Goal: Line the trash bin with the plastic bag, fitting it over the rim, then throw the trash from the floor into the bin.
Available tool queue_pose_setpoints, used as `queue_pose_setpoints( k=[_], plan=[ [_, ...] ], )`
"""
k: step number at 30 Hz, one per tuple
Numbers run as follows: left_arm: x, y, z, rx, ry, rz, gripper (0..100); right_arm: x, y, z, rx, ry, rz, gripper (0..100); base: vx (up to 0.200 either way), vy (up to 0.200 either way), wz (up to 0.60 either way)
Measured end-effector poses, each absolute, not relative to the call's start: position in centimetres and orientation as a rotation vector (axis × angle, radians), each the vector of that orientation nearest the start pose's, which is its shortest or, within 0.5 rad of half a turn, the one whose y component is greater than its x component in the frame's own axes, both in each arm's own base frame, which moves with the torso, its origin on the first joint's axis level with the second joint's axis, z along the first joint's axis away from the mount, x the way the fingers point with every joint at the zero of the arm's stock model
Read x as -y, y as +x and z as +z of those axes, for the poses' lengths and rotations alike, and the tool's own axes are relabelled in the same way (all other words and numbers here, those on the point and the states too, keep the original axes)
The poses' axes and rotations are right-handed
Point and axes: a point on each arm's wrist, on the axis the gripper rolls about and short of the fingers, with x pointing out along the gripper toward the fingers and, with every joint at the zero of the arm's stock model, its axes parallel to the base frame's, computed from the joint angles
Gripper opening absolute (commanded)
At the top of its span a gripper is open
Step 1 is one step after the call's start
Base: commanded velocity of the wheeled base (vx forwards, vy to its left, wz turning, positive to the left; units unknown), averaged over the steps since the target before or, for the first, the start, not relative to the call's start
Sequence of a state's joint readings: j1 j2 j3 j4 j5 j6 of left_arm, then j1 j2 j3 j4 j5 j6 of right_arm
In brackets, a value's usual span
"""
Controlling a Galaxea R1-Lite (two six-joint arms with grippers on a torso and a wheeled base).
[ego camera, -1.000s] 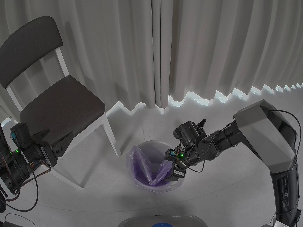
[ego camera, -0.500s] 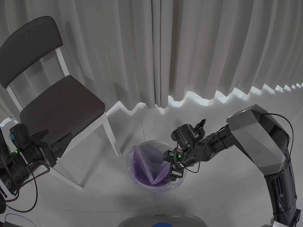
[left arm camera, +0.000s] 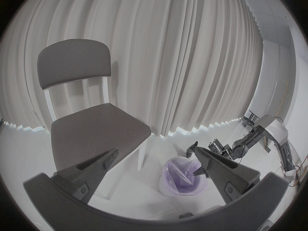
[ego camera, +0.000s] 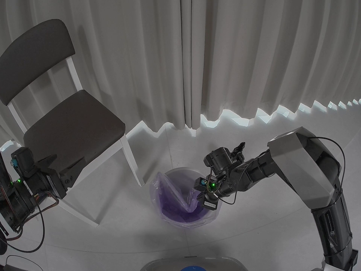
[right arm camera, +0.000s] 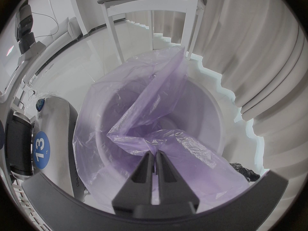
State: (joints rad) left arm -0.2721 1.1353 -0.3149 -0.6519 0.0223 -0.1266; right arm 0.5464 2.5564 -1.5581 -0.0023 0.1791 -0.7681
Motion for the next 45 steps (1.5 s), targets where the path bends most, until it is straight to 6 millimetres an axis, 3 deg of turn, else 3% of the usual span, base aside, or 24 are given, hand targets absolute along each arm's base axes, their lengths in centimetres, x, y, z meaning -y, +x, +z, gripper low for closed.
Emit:
queue_pose_setpoints(
  k=[9,23,33,34,42,45],
  plan=[
    [3.9,14.1,17.7,-0.185,-0.102,-0.245,100,-23.5,41.2,-0.3,-0.644,-0.831,0.968,0,0.0,0.0,0.0],
    [3.6,13.5,17.6,-0.179,-0.107,-0.271,100,-22.4,44.8,7.1,-0.552,-0.777,0.867,0,0.0,0.0,0.0],
    [3.4,13.4,17.5,-0.177,-0.109,-0.258,100,-22.2,45.6,6.1,-0.597,-0.761,0.849,0,0.0,0.0,0.0],
    [3.4,13.4,17.5,-0.176,-0.109,-0.258,100,-22.2,45.7,6.0,-0.595,-0.762,0.847,100,0.0,0.0,0.0],
    [3.3,13.2,17.4,-0.178,-0.109,-0.259,100,-22.5,45.8,6.1,-0.577,-0.765,0.829,100,0.0,0.0,0.0],
    [3.3,13.1,17.4,-0.177,-0.108,-0.258,100,-22.8,45.9,7.2,-0.522,-0.757,0.81,100,0.0,0.0,0.0]
  ],
)
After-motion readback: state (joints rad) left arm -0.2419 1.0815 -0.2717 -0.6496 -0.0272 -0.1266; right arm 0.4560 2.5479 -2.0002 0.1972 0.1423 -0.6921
